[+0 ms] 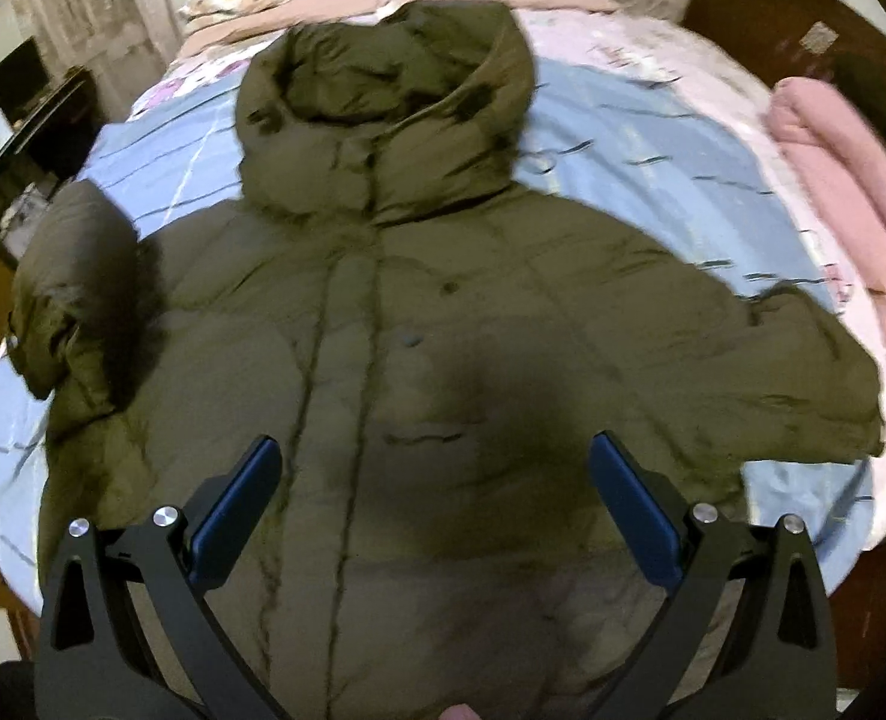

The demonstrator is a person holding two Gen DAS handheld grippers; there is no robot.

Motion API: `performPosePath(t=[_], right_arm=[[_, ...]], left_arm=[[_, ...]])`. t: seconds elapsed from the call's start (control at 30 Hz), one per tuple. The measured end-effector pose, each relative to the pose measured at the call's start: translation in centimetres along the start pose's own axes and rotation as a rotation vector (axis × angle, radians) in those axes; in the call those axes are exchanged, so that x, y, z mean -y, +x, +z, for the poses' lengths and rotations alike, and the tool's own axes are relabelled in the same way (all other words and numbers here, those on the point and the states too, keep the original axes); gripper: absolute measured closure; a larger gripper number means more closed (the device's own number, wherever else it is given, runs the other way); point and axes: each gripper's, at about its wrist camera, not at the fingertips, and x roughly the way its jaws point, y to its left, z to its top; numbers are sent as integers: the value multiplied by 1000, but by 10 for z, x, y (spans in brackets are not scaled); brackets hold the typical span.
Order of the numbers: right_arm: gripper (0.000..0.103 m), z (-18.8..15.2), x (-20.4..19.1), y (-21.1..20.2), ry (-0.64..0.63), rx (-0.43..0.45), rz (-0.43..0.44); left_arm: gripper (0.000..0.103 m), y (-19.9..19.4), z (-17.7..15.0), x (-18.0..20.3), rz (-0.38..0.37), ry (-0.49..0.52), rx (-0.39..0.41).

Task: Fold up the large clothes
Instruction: 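Grasp the jacket sleeve cuff with the left gripper and lift it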

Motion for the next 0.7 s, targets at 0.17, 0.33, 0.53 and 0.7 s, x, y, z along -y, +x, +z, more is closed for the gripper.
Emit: performPosePath(t=[0.17,0.33,0.53,0.7], right_arm=[[1,-4,-15,3,-12,-24,25],[1,-3,-30,2,-47,-15,37],[1,0,-33,12,-16,-47,142],[1,10,-14,14,110,-47,279]], left_arm=[[2,54,1,-61,-116,-195,-267],[70,79,-8,-57,-136,-179,-313],[92,64,-25,4,-299,50,-305],[92,65,-80,71,-484,225,-460]])
